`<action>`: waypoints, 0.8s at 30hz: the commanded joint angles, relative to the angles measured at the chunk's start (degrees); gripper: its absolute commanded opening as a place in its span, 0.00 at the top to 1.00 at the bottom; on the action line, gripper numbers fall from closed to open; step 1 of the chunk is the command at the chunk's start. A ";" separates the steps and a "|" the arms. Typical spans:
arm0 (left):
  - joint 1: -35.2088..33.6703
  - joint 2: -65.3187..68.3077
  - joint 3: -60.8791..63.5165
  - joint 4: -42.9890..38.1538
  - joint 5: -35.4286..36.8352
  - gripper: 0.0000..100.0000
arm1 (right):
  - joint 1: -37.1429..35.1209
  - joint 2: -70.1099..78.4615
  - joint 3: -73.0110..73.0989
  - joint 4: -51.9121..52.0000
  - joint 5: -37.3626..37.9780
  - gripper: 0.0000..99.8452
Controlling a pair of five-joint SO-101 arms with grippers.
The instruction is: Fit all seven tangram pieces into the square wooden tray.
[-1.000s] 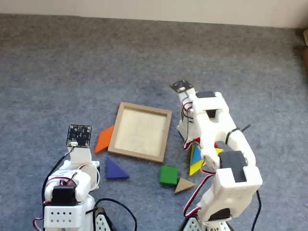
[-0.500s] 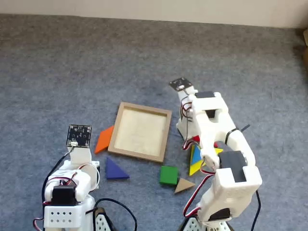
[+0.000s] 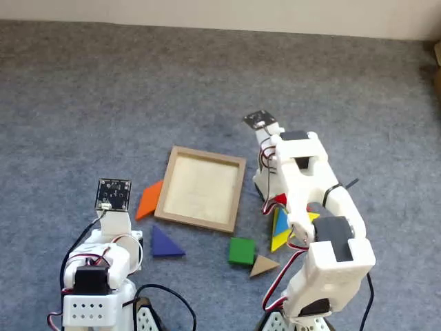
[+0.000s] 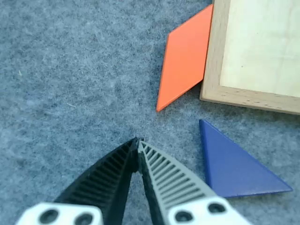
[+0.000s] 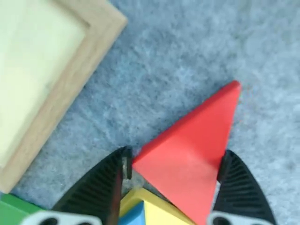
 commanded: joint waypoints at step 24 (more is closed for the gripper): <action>-0.75 -2.42 1.10 0.18 0.44 0.99 | -8.22 -1.19 -23.16 20.26 -8.97 0.81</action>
